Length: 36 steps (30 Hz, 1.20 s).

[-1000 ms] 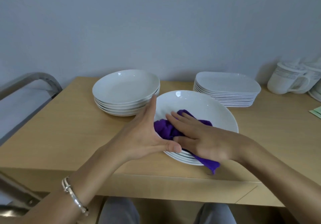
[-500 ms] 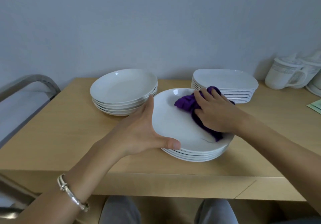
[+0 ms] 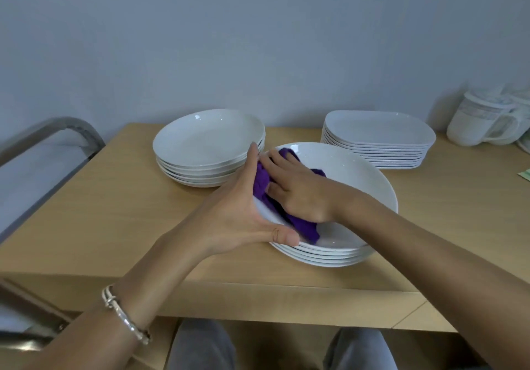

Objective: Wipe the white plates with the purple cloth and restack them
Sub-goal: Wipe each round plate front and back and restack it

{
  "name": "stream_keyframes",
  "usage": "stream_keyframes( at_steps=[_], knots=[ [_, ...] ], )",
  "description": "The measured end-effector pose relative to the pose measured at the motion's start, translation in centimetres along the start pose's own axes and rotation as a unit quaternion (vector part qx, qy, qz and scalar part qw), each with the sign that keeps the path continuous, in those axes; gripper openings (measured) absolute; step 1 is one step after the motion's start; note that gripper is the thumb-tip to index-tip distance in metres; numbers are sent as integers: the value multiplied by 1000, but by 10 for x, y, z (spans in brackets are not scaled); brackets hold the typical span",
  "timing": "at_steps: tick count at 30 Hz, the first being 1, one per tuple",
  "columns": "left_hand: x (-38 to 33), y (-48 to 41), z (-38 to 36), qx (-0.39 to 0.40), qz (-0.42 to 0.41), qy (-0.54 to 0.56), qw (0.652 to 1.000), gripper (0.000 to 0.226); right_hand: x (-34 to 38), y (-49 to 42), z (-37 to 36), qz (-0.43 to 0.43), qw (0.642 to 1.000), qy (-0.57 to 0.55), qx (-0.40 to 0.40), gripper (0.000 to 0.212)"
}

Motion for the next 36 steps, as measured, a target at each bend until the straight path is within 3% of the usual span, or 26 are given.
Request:
stream_keyframes(
  at_steps=[4, 8, 13, 18, 22, 25, 32, 36],
  knots=[
    [0, -1, 1, -3, -21, -18, 1000, 150, -42, -16, 3, -71, 992, 93, -57, 69],
    [-1, -2, 2, 1, -27, -21, 999, 123, -84, 8, 25, -167, 966, 180, -84, 57],
    [2, -3, 3, -6, -25, -33, 999, 133, -65, 69, 35, -150, 976, 153, 26, 55],
    [-5, 0, 3, -2, -19, -46, 999, 153, -9, 97, 26, -81, 987, 18, 139, 54],
    [-4, 0, 0, 9, -6, -43, 999, 157, 3, 61, 12, -42, 995, -18, 88, 52],
    [-4, 0, 1, 18, 0, -30, 999, 158, 2, 19, 1, -4, 998, 55, -14, 55],
    [2, -2, 0, 32, -7, -82, 996, 147, -66, -6, 15, -170, 973, 134, -79, 57],
    [1, 4, 3, 74, 47, -160, 983, 143, -83, 23, 28, -189, 965, 162, -81, 54]
  ],
)
Point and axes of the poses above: each hand's wrist, its own y-axis away from the middle knuckle, its own z-axis out of the back of the hand, x = y × z, the point moved 7 cm from there along -y, towards the middle knuckle, and after that the axes turned 7 degrees about -x, right-handed, at the moved point
